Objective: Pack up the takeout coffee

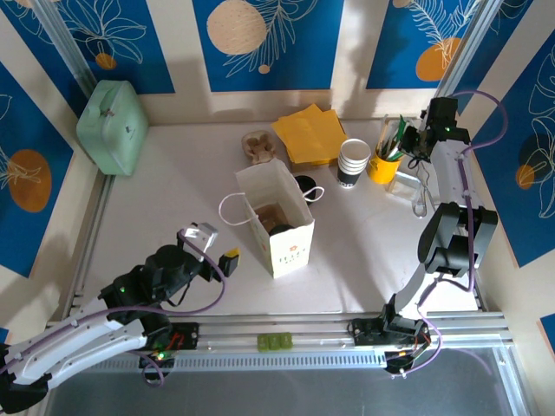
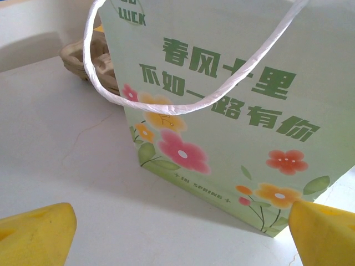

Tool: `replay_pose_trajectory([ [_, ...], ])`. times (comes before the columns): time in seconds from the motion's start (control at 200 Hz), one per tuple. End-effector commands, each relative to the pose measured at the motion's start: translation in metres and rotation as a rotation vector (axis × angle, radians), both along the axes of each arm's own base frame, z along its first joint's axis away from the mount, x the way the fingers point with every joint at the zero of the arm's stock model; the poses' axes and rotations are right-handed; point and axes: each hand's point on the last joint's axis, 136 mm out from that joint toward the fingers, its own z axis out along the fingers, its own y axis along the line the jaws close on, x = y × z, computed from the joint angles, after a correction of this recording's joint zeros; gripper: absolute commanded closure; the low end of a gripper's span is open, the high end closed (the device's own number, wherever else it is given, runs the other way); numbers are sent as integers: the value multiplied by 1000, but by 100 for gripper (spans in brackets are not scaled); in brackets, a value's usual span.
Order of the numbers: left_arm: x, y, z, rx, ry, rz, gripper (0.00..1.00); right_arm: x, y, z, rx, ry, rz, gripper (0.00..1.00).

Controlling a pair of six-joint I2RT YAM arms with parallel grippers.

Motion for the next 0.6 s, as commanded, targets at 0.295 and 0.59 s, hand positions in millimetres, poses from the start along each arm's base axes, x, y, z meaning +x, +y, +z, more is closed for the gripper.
replay_pose_trajectory([
  [0.295, -2, -4, 10, -34, -3, -14, 2, -7, 8, 27, -27, -52, 13, 96],
  [0.59, 0, -6, 12, -20, 2, -15, 2, -36, 24, 83, -60, -165, 29, 99],
])
